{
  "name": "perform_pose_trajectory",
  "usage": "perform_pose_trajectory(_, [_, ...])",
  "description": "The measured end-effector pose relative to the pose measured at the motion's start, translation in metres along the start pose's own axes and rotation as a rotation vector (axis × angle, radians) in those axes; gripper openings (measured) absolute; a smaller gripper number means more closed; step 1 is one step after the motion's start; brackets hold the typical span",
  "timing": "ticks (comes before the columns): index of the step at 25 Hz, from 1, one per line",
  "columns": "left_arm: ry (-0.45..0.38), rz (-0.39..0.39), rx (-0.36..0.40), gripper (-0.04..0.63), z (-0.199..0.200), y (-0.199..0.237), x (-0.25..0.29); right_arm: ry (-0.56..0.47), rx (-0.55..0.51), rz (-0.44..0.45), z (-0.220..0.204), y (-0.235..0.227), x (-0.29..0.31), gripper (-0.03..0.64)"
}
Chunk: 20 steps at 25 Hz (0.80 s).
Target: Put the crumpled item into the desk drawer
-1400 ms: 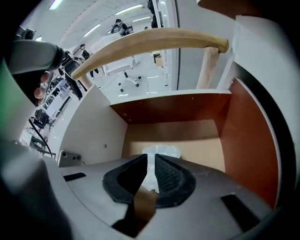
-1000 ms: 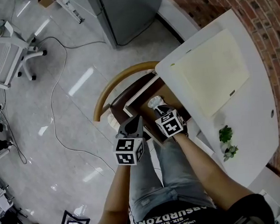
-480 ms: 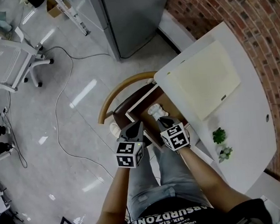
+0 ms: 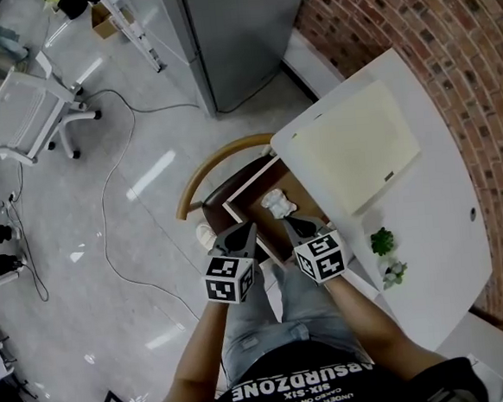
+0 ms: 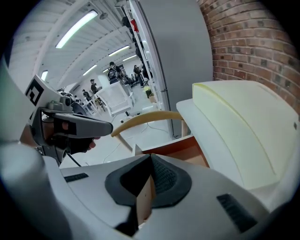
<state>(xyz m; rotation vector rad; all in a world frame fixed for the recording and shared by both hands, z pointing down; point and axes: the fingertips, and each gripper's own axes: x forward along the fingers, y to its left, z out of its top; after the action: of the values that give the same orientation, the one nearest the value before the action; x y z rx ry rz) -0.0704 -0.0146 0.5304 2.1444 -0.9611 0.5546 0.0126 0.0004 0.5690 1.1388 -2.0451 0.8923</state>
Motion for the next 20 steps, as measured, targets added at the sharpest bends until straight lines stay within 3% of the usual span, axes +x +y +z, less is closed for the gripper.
perform_pose_trajectory(20, [-0.041,-0.002,0.005,0.005,0.007,-0.039,-0.033,-0.062,-0.039,0.047,0.014,0.024,-0.060,-0.003])
